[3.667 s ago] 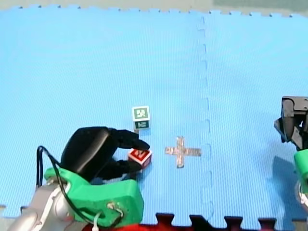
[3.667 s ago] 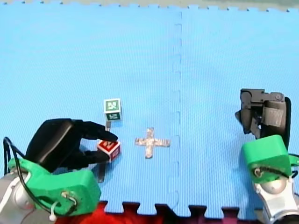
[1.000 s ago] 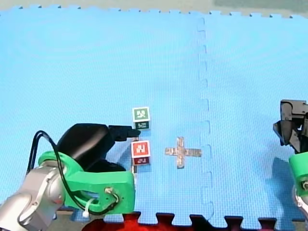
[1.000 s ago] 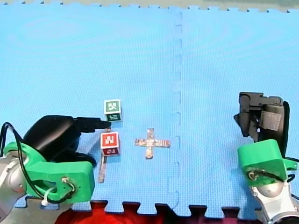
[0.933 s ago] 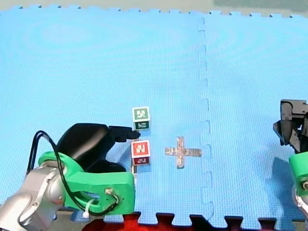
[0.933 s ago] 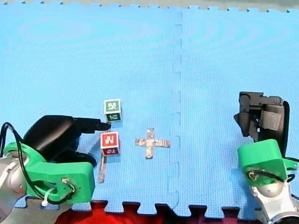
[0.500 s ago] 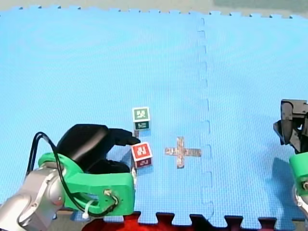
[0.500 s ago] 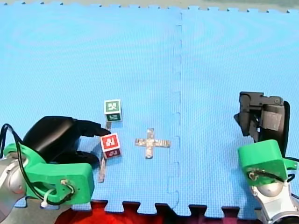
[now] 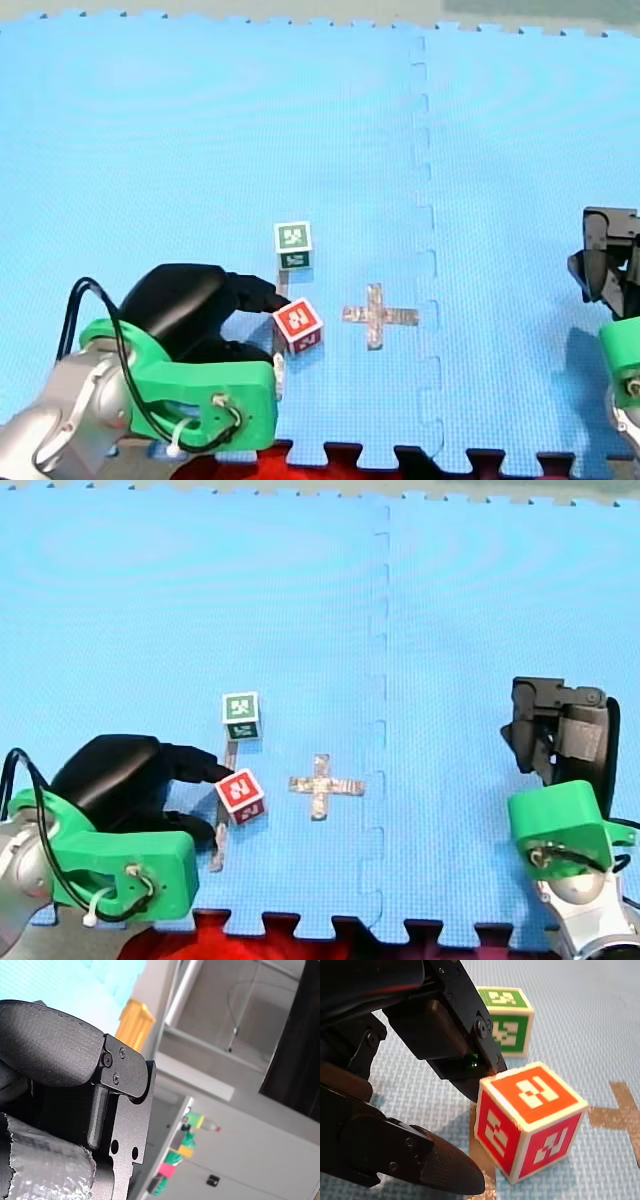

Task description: Stack cube left

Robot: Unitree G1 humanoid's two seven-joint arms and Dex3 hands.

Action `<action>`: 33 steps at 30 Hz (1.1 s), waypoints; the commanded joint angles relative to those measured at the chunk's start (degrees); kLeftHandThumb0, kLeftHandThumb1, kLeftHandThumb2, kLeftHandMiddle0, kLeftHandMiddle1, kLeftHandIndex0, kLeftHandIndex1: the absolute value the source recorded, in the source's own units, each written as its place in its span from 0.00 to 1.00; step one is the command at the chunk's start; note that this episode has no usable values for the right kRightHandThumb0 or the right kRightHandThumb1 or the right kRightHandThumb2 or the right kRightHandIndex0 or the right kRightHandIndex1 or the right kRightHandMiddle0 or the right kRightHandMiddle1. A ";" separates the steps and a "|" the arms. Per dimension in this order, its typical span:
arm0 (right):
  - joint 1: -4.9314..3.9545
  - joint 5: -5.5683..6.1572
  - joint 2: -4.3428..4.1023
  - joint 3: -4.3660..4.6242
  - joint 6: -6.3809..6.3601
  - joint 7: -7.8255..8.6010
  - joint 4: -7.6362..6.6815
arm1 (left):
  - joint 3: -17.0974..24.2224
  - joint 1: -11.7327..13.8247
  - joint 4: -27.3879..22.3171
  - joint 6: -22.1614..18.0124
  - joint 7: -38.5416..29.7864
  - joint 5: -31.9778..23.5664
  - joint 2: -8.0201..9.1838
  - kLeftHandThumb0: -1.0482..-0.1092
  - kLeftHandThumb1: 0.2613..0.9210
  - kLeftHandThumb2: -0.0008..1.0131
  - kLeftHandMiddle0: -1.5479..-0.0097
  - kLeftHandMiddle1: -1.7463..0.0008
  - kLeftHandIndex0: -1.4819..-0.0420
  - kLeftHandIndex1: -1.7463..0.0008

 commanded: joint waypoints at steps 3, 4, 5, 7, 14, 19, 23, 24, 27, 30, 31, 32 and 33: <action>0.25 -0.11 -0.10 0.04 0.47 -0.45 -0.03 | -0.15 -0.35 -1.45 2.02 -5.56 -1.39 0.94 0.23 0.77 0.00 0.46 0.00 0.59 1.00; 0.29 -0.12 -0.07 0.05 0.65 -0.49 -0.12 | -0.28 -0.57 -1.85 2.60 -7.37 -1.69 1.23 0.13 0.81 0.01 0.46 0.00 0.67 1.00; 0.33 -0.11 -0.05 0.05 0.81 -0.51 -0.22 | -0.39 -0.76 -2.24 3.09 -8.91 -1.89 1.48 0.07 0.83 0.02 0.46 0.00 0.70 1.00; 0.41 -0.10 -0.04 0.07 1.05 -0.52 -0.41 | -0.53 -1.01 -3.42 4.28 -11.28 -2.05 1.66 0.01 0.87 0.02 0.46 0.00 0.76 1.00; 0.70 -0.10 -0.09 0.15 1.41 -0.54 -0.65 | -0.53 -0.49 -7.04 7.51 -14.08 -2.00 1.53 0.00 0.87 0.01 0.46 0.00 0.80 1.00; 0.79 -0.04 -0.13 0.16 1.47 -0.48 -0.63 | -0.61 -0.23 -7.29 7.76 -13.17 -1.56 1.41 0.00 0.86 0.00 0.46 0.00 0.81 1.00; 0.78 -0.16 -0.14 0.20 1.57 -0.62 -0.60 | -0.67 -0.10 -7.12 7.80 -12.39 -1.17 1.31 0.00 0.85 0.00 0.46 0.00 0.82 1.00; 0.78 -0.20 -0.15 0.22 1.64 -0.65 -0.63 | -0.66 -0.10 -7.08 7.89 -12.30 -1.11 1.23 0.00 0.85 0.00 0.46 0.00 0.82 1.00; 0.83 -0.21 -0.14 0.27 1.78 -0.62 -0.76 | -0.53 -0.04 -7.17 8.49 -11.72 -0.88 0.82 0.00 0.84 0.00 0.46 0.00 0.82 1.00; 0.86 -0.16 -0.07 0.31 1.82 -0.58 -0.81 | -0.44 0.29 -7.21 9.40 -9.50 -0.01 0.19 0.00 0.84 0.00 0.46 0.00 0.80 0.99; 0.86 -0.15 -0.04 0.32 1.84 -0.57 -0.82 | -0.44 0.48 -7.25 9.76 -8.65 0.35 -0.05 0.00 0.84 0.00 0.46 0.00 0.79 0.98; 0.86 -0.15 -0.02 0.34 1.84 -0.58 -0.83 | -0.46 0.67 -7.33 10.11 -7.86 0.69 -0.30 0.00 0.84 0.00 0.46 0.00 0.78 0.98; 0.88 -0.15 0.01 0.36 1.84 -0.57 -0.86 | -0.53 0.86 -7.42 10.49 -6.95 1.11 -0.56 0.00 0.84 0.00 0.46 0.00 0.77 0.98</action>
